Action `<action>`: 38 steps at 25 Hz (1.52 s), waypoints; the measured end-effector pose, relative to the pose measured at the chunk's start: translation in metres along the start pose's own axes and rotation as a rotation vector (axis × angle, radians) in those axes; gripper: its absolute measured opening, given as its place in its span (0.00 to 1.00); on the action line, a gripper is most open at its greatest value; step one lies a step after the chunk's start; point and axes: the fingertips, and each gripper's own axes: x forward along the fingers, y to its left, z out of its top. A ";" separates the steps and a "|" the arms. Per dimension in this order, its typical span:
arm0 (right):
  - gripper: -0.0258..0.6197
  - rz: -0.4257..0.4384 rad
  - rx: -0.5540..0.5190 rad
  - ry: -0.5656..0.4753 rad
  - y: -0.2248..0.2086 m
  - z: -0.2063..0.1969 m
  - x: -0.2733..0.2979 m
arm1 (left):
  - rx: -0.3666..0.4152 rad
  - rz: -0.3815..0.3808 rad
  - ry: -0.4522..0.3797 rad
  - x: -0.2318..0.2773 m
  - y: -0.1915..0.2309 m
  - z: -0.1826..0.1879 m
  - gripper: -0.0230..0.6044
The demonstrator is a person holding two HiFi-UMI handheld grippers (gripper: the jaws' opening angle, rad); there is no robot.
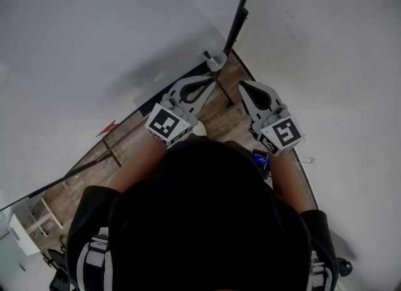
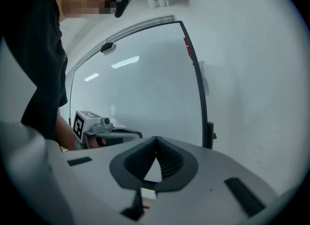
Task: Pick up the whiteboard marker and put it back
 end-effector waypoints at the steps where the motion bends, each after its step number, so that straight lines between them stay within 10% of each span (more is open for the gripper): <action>1: 0.04 0.000 0.000 0.007 -0.002 -0.002 0.004 | -0.007 0.004 0.001 0.001 0.005 -0.002 0.04; 13: 0.04 0.088 -0.005 0.039 -0.038 -0.009 0.061 | -0.048 0.093 -0.008 0.014 0.051 -0.013 0.04; 38: 0.04 0.594 -0.219 0.369 -0.082 -0.107 0.156 | -0.077 0.645 -0.014 0.028 0.092 -0.022 0.04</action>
